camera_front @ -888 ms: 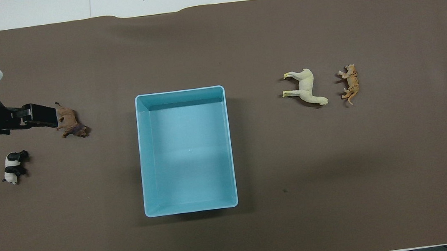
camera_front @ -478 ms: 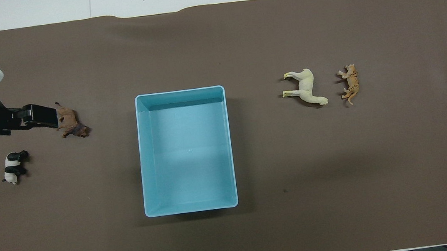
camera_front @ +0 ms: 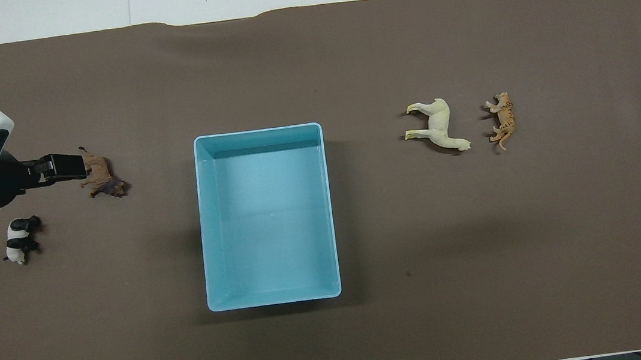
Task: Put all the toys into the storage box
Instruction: 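Grasp the brown lion with the left gripper while the right gripper reaches the horse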
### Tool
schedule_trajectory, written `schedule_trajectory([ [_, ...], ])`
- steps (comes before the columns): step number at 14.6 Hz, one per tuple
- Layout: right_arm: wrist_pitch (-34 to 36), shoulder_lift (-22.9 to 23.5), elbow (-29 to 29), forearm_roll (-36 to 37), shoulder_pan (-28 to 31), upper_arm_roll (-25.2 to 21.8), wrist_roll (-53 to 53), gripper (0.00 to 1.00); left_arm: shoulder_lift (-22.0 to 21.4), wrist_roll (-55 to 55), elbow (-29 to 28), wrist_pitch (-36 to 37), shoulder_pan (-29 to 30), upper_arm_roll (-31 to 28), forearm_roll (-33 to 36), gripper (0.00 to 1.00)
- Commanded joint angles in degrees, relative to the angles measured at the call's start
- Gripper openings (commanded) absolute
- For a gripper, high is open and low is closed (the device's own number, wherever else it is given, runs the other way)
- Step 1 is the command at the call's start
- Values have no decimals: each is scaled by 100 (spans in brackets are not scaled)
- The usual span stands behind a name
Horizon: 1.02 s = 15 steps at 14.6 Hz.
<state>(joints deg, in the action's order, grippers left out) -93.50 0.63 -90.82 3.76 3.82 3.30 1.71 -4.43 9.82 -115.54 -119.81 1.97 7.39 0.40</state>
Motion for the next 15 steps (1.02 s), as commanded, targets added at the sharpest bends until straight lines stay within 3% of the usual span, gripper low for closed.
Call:
schedule_trajectory([
  [1,-1095,103,-830,-51,-451,30,485,100,572,73,-118,-796,57,17,179,100],
  [4,-2299,998,-858,-86,-899,30,1601,100,1214,282,-118,-1412,259,9,180,100],
  [6,-3153,1473,-867,-348,-1049,30,1719,100,1357,1384,-170,-1606,382,8,180,100],
  [9,-3744,1799,-990,-411,-1190,30,1693,100,1374,3107,-433,-1633,330,8,189,100],
  [12,-4384,1993,-1410,-402,-1331,30,1553,100,1733,5059,-390,-1756,-12,0,284,100],
  [15,-4747,2143,-1788,-402,-1366,30,1465,100,1972,5908,-425,-1827,-66,0,909,100],
])
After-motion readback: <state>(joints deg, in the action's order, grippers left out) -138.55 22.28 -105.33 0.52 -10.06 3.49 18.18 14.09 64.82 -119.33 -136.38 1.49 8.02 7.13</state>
